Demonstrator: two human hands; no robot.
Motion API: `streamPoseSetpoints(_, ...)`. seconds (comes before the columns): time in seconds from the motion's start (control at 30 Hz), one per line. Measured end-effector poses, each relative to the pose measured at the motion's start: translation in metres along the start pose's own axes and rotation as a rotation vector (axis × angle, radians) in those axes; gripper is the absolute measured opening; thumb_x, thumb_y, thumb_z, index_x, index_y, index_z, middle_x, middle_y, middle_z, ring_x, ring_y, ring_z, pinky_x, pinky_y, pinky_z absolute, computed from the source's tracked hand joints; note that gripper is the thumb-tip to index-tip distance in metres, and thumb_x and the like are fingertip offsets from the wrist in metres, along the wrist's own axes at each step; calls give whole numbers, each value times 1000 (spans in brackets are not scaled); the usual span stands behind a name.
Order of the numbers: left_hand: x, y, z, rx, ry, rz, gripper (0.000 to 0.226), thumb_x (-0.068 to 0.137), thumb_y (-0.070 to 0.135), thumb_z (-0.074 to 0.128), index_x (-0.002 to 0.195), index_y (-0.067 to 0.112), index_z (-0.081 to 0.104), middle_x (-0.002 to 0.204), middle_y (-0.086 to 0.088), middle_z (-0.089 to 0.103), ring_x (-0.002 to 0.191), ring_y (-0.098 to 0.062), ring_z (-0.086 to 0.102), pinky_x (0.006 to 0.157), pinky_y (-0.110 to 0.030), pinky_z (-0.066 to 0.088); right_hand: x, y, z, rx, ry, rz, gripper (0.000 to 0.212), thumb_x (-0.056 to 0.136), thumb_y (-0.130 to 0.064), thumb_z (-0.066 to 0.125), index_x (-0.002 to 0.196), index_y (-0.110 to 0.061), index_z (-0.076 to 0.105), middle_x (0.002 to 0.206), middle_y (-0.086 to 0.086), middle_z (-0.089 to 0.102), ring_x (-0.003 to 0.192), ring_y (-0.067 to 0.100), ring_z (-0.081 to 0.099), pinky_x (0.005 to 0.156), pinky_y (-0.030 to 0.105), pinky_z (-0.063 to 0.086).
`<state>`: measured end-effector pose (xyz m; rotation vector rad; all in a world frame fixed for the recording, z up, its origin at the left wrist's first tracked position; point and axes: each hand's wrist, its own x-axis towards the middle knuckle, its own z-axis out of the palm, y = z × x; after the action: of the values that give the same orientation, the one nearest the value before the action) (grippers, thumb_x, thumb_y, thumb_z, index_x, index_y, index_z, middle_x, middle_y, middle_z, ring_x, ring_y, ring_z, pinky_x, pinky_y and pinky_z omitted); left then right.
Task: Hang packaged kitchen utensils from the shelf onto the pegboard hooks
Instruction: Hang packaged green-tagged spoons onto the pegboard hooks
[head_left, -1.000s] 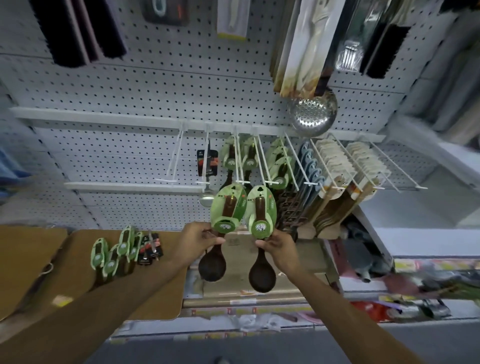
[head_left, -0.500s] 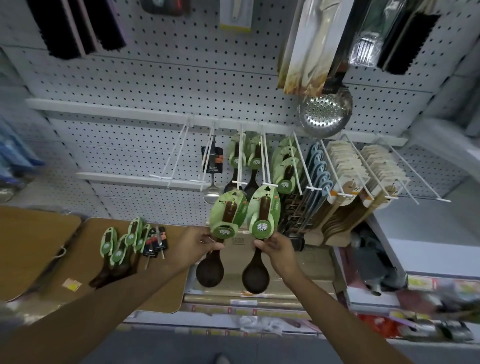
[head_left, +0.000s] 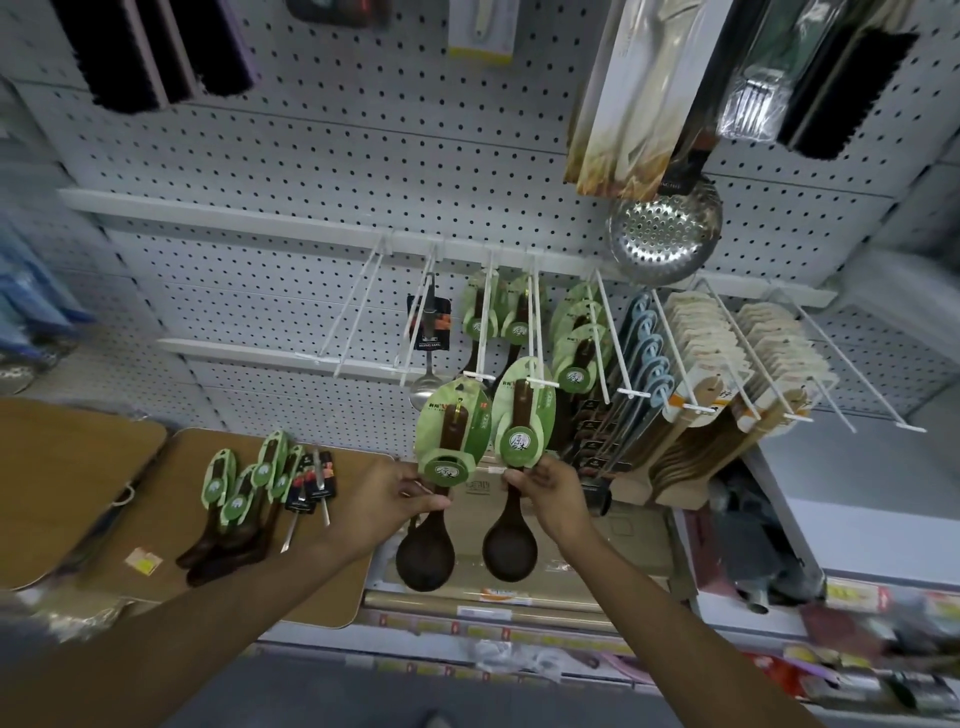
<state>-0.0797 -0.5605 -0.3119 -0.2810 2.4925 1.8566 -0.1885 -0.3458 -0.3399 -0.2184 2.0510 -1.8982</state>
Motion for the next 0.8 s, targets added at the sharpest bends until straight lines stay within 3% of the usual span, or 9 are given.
streamPoseSetpoints(0.13, -5, 3, 3, -22, 2, -7, 14, 78, 11, 82, 91, 15, 80, 91, 0, 79, 90, -25, 74, 92, -51, 56, 20, -9, 1, 4, 29, 16, 22, 83, 6, 69, 106, 5, 68, 89, 8, 73, 81, 12, 69, 79, 28, 57)
streamPoseSetpoints(0.23, -9, 2, 3, -50, 9, -11, 13, 79, 8, 81, 89, 16, 81, 92, -1, 79, 92, -27, 73, 93, -50, 56, 35, -19, 3, -13, 41, 29, 12, 84, 4, 70, 95, 1, 71, 76, 6, 71, 70, 18, 67, 76, 36, 58)
streamPoseSetpoints(0.37, -13, -1, 4, -45, 11, -34, 15, 81, 9, 80, 85, 24, 80, 90, -1, 79, 90, -24, 74, 92, -50, 56, 59, -31, 3, 19, 37, 73, 15, 88, 6, 65, 102, 7, 66, 72, 14, 64, 58, 12, 64, 62, 26, 56)
streamPoseSetpoints(0.43, -14, -2, 5, -18, 16, -51, 14, 80, 11, 81, 83, 25, 80, 89, 0, 79, 89, -23, 74, 89, -49, 57, 72, -36, 5, 38, 41, 110, 13, 89, 7, 63, 101, 6, 66, 69, 11, 64, 54, 10, 64, 60, 26, 56)
streamPoseSetpoints(0.53, -15, -1, 4, -18, 32, -72, 9, 80, 9, 81, 87, 16, 81, 89, 1, 79, 90, -22, 73, 89, -47, 57, 89, -38, 7, 57, 76, 161, 13, 88, 8, 63, 80, -3, 65, 54, -1, 66, 49, 8, 62, 65, 33, 54)
streamPoseSetpoints(0.63, -15, 0, 4, -20, 29, -70, 10, 80, 9, 80, 85, 18, 81, 90, 2, 79, 92, -23, 73, 90, -43, 57, 99, -36, 7, 61, 115, 174, 4, 86, 5, 68, 83, 2, 66, 53, -3, 68, 52, 10, 64, 76, 40, 54)
streamPoseSetpoints(0.7, -16, 0, 4, -20, 31, -80, 12, 80, 10, 81, 86, 20, 81, 90, 3, 79, 92, -23, 73, 90, -43, 58, 104, -31, 8, 92, 154, 204, 7, 85, 5, 70, 91, 5, 67, 57, -3, 69, 54, 8, 66, 73, 37, 54)
streamPoseSetpoints(0.77, -16, -3, 5, -10, 32, -95, 11, 80, 11, 81, 88, 19, 81, 90, 4, 79, 92, -21, 73, 89, -44, 58, 106, -28, 9, 53, 227, 226, 14, 83, 2, 73, 95, 5, 66, 75, 5, 71, 71, 14, 67, 82, 36, 53)
streamPoseSetpoints(0.8, -17, -4, 6, -5, 31, -99, 11, 80, 12, 81, 89, 19, 81, 89, 3, 79, 91, -20, 74, 89, -45, 57, 108, -26, 8, 33, 255, 245, 26, 82, 2, 74, 106, 8, 64, 92, 12, 71, 87, 21, 67, 92, 39, 51)
